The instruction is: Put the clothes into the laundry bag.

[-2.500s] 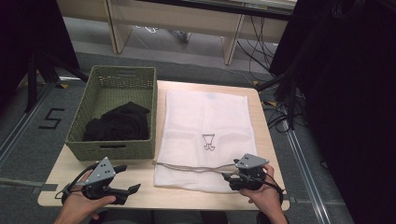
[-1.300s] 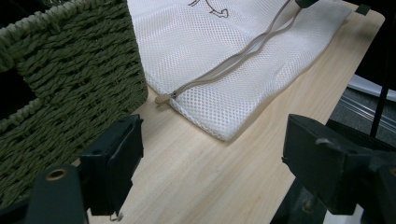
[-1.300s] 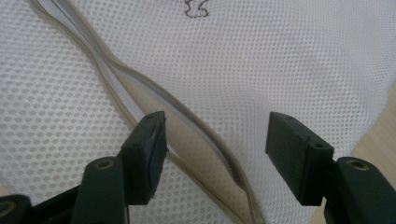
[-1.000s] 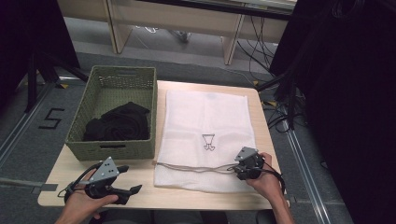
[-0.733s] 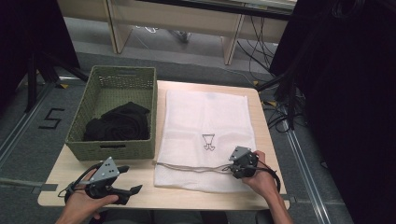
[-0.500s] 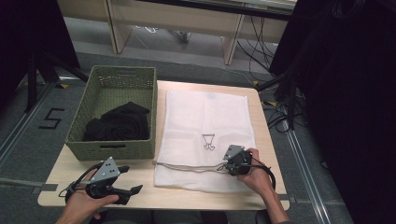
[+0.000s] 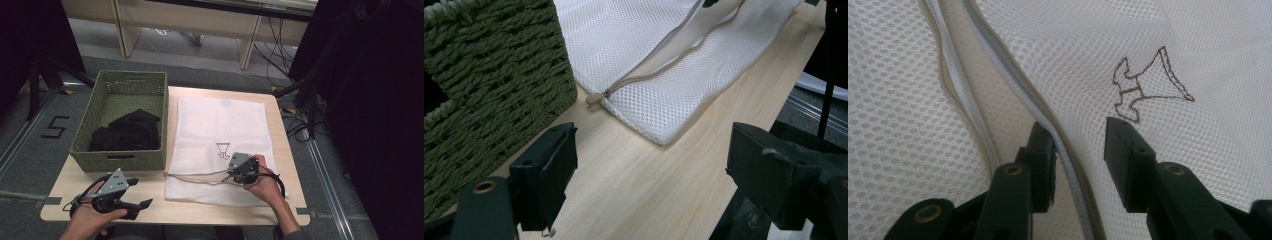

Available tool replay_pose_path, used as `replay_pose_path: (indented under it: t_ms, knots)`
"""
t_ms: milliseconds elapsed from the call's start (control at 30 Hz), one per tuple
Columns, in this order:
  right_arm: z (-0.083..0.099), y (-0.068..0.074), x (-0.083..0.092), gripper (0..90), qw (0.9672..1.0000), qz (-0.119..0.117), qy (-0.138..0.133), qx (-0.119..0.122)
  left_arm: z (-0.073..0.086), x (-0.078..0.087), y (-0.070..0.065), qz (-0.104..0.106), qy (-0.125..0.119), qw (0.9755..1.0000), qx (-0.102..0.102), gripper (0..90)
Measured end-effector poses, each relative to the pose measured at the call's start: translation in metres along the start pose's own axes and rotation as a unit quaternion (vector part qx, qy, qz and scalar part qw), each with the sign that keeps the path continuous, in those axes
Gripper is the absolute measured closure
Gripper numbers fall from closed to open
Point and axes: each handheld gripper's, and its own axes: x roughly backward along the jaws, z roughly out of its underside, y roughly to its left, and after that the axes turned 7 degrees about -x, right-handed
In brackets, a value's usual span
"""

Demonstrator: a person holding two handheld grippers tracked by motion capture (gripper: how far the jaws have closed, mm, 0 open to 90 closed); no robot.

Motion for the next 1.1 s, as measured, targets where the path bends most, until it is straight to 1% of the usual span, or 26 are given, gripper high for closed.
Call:
replay_pose_path:
  t_ms: [67,100,133,200,233,267,333,367,433,467,500,533,567,667,700,767,800,833,867,900,933,967,1000,1033,1067,1100]
  knots:
    - [-0.001,0.000,0.001,71.7,1.0000,-0.003,-0.004,-0.004,0.000,0.000,0.000,0.000,0.002,1.0000,0.000,19.8]
    - [-0.002,-0.002,0.004,77.9,0.9999,-0.006,-0.010,-0.009,0.000,0.000,0.000,0.000,0.003,1.0000,0.000,19.9]
    - [-0.002,-0.002,0.005,79.7,0.9999,-0.006,-0.006,-0.015,0.000,0.000,0.000,0.000,0.003,1.0000,0.000,19.9]
    - [-0.003,-0.002,0.005,81.2,0.9999,-0.006,-0.006,-0.012,0.000,-0.001,0.000,0.000,0.001,1.0000,0.001,19.9]
    - [-0.005,-0.003,0.006,83.5,0.9997,-0.006,-0.004,-0.023,0.000,0.000,0.000,0.000,0.002,1.0000,0.000,19.9]
    - [-0.005,-0.003,0.006,83.5,0.9997,-0.006,-0.004,-0.023,0.000,0.000,0.000,0.000,0.002,1.0000,0.000,19.9]
    - [-0.007,-0.004,0.007,84.3,0.9995,-0.003,-0.008,-0.031,-0.001,0.000,0.001,-0.002,0.000,1.0000,0.000,19.8]
    - [-0.009,-0.007,0.007,84.5,0.9994,-0.002,-0.018,-0.030,-0.001,0.001,0.002,-0.004,-0.001,1.0000,0.000,19.9]
    - [-0.011,-0.008,0.009,84.6,0.9992,-0.002,-0.022,-0.032,-0.002,0.003,0.003,-0.007,-0.002,1.0000,0.000,19.9]
    - [-0.012,-0.009,0.009,84.6,0.9990,0.001,-0.026,-0.036,-0.002,0.004,0.004,-0.010,-0.003,0.9999,0.000,19.9]
    - [-0.014,-0.012,0.010,84.6,0.9983,0.006,-0.029,-0.049,-0.003,0.006,0.007,-0.016,-0.006,0.9998,0.003,19.9]
    - [-0.015,-0.014,0.010,84.6,0.9982,0.008,-0.033,-0.049,-0.004,0.007,0.008,-0.019,-0.006,0.9998,0.005,19.9]
    - [-0.016,-0.016,0.010,84.6,0.9977,0.010,-0.036,-0.056,-0.004,0.008,0.009,-0.021,-0.006,0.9997,0.007,19.9]
    - [-0.018,-0.019,0.011,84.6,0.9974,0.012,-0.041,-0.059,-0.006,0.011,0.011,-0.025,-0.009,0.9996,0.008,19.8]
    - [-0.020,-0.022,0.012,84.5,0.9963,0.011,-0.047,-0.072,-0.010,0.014,0.013,-0.030,-0.015,0.9994,0.004,19.9]
    - [-0.022,-0.024,0.013,84.3,0.9960,0.013,-0.052,-0.071,-0.017,0.017,0.016,-0.042,-0.019,0.9989,-0.003,19.9]
    - [-0.022,-0.024,0.013,84.3,0.9960,0.013,-0.052,-0.071,-0.017,0.017,0.016,-0.042,-0.019,0.9989,-0.003,19.9]
    - [-0.023,-0.026,0.015,84.1,0.9954,0.015,-0.055,-0.078,-0.024,0.023,0.020,-0.058,-0.025,0.9980,-0.005,19.9]
    - [-0.024,-0.026,0.016,84.0,0.9953,0.015,-0.058,-0.076,-0.028,0.026,0.024,-0.064,-0.029,0.9975,-0.004,19.8]
    - [-0.024,-0.026,0.016,84.0,0.9953,0.015,-0.058,-0.076,-0.028,0.026,0.024,-0.064,-0.029,0.9975,-0.004,19.8]
    - [-0.025,-0.027,0.018,84.0,0.9948,0.014,-0.063,-0.080,-0.038,0.032,0.033,-0.082,-0.032,0.9961,0.001,19.8]
    - [-0.025,-0.027,0.020,83.9,0.9941,0.014,-0.066,-0.085,-0.044,0.034,0.038,-0.092,-0.033,0.9952,0.004,19.7]
    - [-0.026,-0.028,0.020,83.8,0.9945,0.014,-0.069,-0.078,-0.044,0.034,0.038,-0.092,-0.033,0.9952,0.004,19.0]
    - [-0.026,-0.026,0.020,83.6,0.9943,0.013,-0.066,-0.083,-0.055,0.039,0.050,-0.106,-0.031,0.9939,0.011,18.1]
    - [-0.026,-0.026,0.020,83.6,0.9943,0.013,-0.066,-0.083,-0.055,0.039,0.050,-0.106,-0.031,0.9939,0.011,17.3]
    - [-0.026,-0.027,0.020,83.5,0.9949,0.014,-0.066,-0.075,-0.061,0.040,0.057,-0.112,-0.026,0.9933,0.012,17.3]
